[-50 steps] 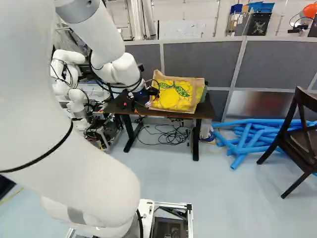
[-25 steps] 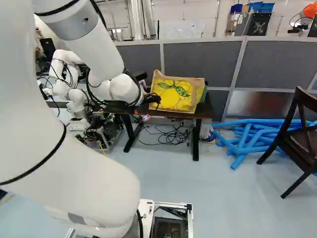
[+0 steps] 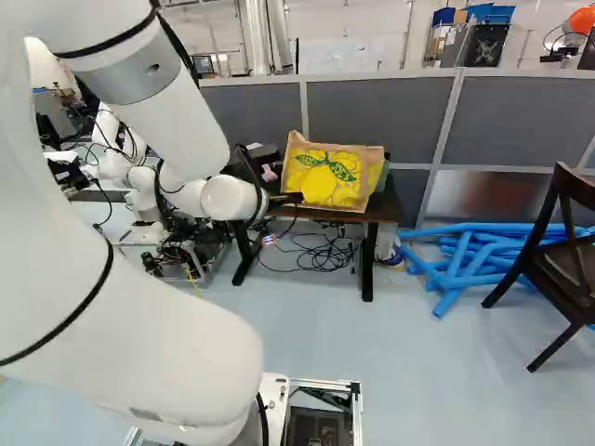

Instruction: Pick up the bag on the ground and place it on the table

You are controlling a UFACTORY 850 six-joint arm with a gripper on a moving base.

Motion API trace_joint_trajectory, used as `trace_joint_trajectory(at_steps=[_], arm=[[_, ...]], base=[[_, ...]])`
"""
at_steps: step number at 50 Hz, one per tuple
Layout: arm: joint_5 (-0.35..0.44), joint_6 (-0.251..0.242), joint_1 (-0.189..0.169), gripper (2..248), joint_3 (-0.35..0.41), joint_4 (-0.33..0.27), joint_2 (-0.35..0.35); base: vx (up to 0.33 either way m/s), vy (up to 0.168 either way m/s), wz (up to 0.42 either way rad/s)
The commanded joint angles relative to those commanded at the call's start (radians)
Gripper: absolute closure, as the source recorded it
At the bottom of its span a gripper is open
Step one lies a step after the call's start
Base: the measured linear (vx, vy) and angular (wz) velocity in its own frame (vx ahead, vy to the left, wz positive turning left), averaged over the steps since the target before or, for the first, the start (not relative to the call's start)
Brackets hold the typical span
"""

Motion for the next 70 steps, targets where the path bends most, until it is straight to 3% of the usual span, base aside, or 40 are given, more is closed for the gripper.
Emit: trace_joint_trajectory(at_steps=[35, 70], arm=[[0.251, 0.135, -0.004, 3, 0.147, 0.002, 0.046], [0.366, 0.197, -0.006, 3, 0.214, 0.003, 0.067]], base=[[0.0, 0.0, 0.0], [0.0, 0.0, 0.0]])
